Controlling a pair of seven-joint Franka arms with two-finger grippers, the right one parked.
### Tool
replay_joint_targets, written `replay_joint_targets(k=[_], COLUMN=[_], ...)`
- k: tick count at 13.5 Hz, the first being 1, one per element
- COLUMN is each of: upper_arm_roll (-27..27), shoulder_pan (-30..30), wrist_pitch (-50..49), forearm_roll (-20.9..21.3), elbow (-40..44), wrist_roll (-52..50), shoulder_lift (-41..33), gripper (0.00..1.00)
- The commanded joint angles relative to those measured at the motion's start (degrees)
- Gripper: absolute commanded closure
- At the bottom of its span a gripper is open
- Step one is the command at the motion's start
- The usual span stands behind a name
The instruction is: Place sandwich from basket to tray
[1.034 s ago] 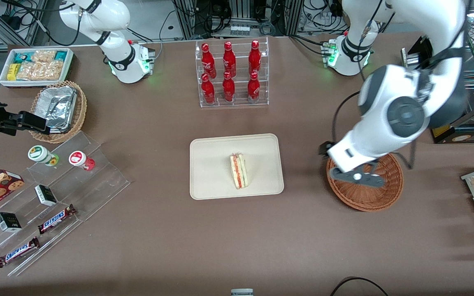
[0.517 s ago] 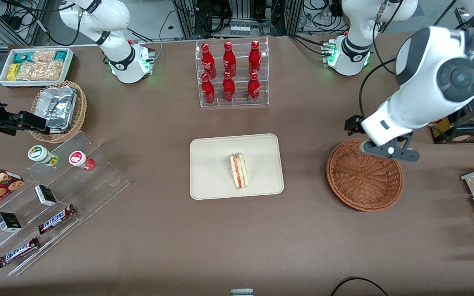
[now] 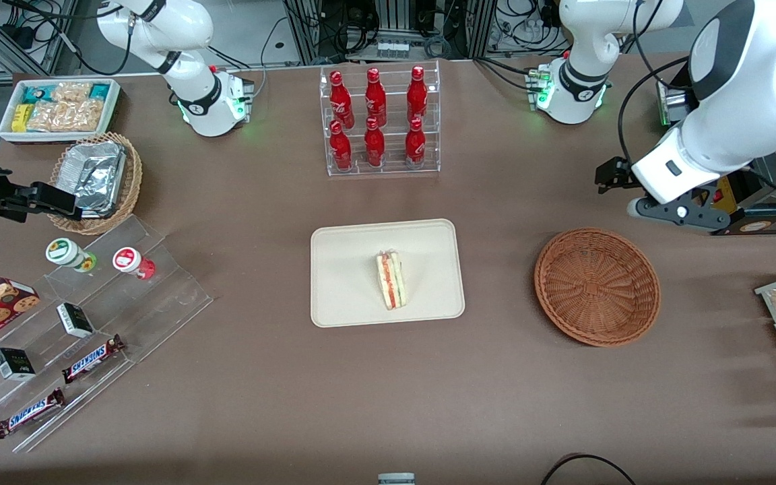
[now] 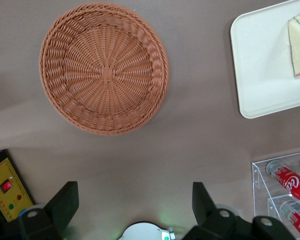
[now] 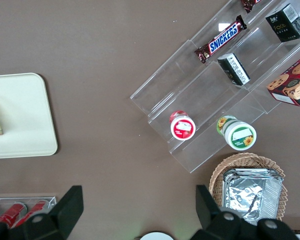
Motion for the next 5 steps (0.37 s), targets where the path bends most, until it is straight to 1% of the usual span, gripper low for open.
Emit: replay_joint_targets(k=[1, 2, 4, 5], upper_arm_roll=[-0.5, -0.5, -0.2, 0.3], shoulder_pan=[1.6, 1.6, 1.9, 1.9], wrist_pitch=[-3.4, -3.9, -4.0, -4.0], forearm_roll=[1.0, 2.3, 2.6, 2.6], elbow=[0.4, 0.8, 1.6, 3.6], wrist_roll=[0.8, 0.8, 0.7, 0.8], shoulder_lift=[-2.5, -2.5, -2.2, -1.5], gripper=[0.00, 0.00, 0.00, 0.00])
